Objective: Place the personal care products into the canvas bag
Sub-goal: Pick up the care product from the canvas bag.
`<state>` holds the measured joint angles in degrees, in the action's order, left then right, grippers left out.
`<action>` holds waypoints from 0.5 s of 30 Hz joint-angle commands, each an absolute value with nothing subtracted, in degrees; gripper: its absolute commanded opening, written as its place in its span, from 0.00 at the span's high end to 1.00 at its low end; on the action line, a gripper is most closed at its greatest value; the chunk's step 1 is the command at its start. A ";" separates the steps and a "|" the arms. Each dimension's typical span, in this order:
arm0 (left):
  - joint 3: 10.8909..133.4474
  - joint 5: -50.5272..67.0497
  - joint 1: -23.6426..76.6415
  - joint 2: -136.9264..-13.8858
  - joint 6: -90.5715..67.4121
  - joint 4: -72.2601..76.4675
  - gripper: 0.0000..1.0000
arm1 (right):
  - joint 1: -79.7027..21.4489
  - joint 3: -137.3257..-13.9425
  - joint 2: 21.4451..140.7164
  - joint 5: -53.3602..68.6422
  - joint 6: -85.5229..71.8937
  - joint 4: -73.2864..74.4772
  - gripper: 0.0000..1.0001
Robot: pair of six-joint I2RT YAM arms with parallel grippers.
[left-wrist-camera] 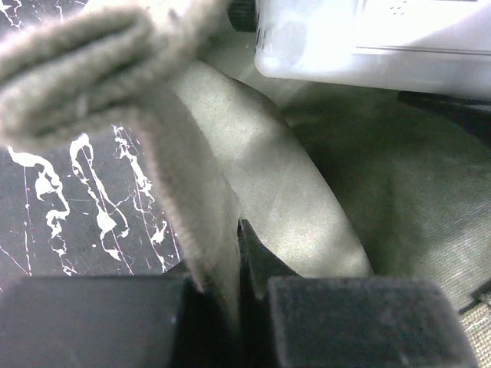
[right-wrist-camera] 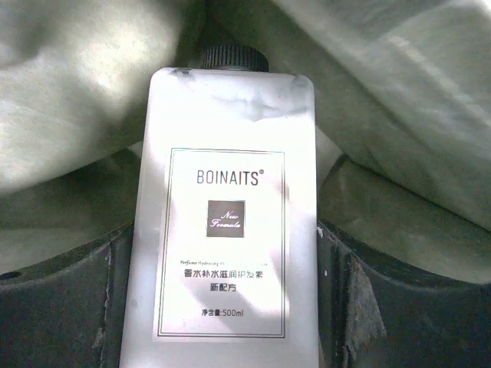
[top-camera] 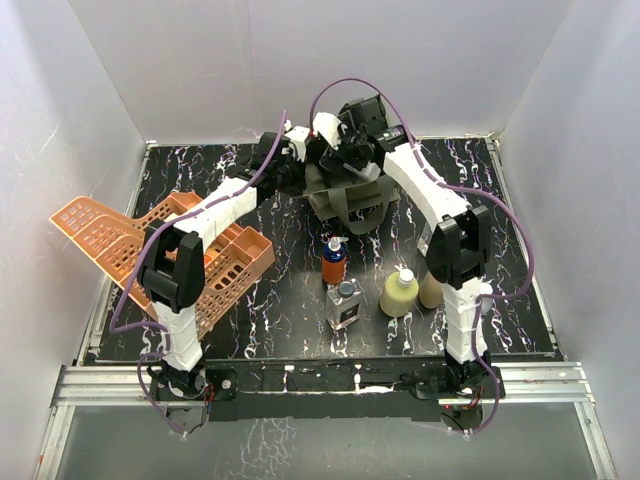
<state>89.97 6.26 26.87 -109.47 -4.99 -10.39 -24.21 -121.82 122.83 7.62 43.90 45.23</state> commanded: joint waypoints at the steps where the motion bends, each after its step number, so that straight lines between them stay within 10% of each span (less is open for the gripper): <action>1: 90.62 6.08 27.25 -110.16 -5.36 -11.25 1.00 | -24.70 -127.27 114.69 7.72 43.07 36.08 0.92; 15: 92.30 9.38 26.61 -110.04 -8.44 -11.49 0.89 | -23.73 -123.65 109.26 3.96 42.15 33.92 0.92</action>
<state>90.13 6.55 26.85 -109.51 -6.11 -10.33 -24.60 -122.74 118.78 5.89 43.09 44.69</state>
